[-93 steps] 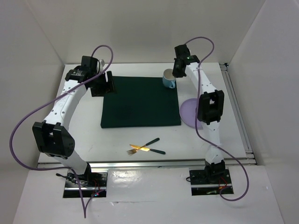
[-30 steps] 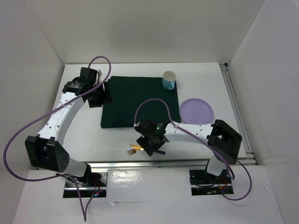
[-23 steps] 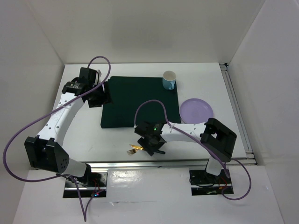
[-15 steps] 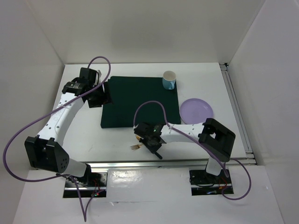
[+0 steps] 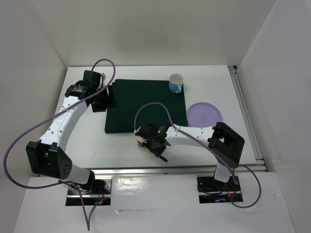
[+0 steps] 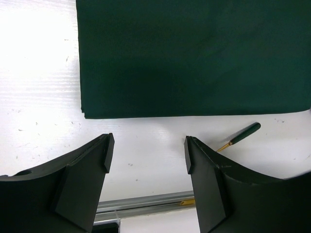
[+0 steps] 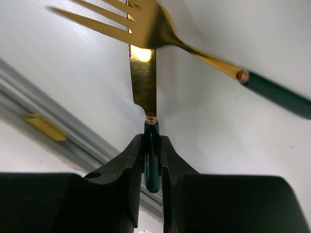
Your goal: Set the dinner table for one person
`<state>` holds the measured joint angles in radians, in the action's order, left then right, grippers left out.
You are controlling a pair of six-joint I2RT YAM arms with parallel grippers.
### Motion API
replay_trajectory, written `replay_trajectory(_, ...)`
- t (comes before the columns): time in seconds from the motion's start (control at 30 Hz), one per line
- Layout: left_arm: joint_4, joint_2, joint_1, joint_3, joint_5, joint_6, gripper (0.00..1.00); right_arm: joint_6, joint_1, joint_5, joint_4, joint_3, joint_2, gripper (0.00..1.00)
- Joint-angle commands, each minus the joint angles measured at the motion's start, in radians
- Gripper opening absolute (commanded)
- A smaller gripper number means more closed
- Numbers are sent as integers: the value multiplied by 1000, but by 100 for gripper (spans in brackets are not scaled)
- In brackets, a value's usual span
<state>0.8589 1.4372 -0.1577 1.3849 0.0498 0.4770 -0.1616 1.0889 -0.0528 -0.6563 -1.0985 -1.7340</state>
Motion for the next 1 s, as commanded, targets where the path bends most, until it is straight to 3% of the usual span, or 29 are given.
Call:
replay_trajectory(0.0,-21,3,0,35,7,-2,77,74,6,44,-86,-144,50,0)
replay_trajectory(0.13,-21,3,0,36,7,-2,77,97,-3,100,-152,-259,37,0)
replay_trajectory(0.33,-12,3,0,36,-2,-2,78,45,-59,128,-94,-337,28,0)
replay_trajectory(0.63,38,-75,0,80,-149,112,79,-248,-386,136,-126,-295,76,0)
replay_trajectory(0.97,14,-106,0,77,-153,132,79,-325,-685,214,-26,-241,-2,0)
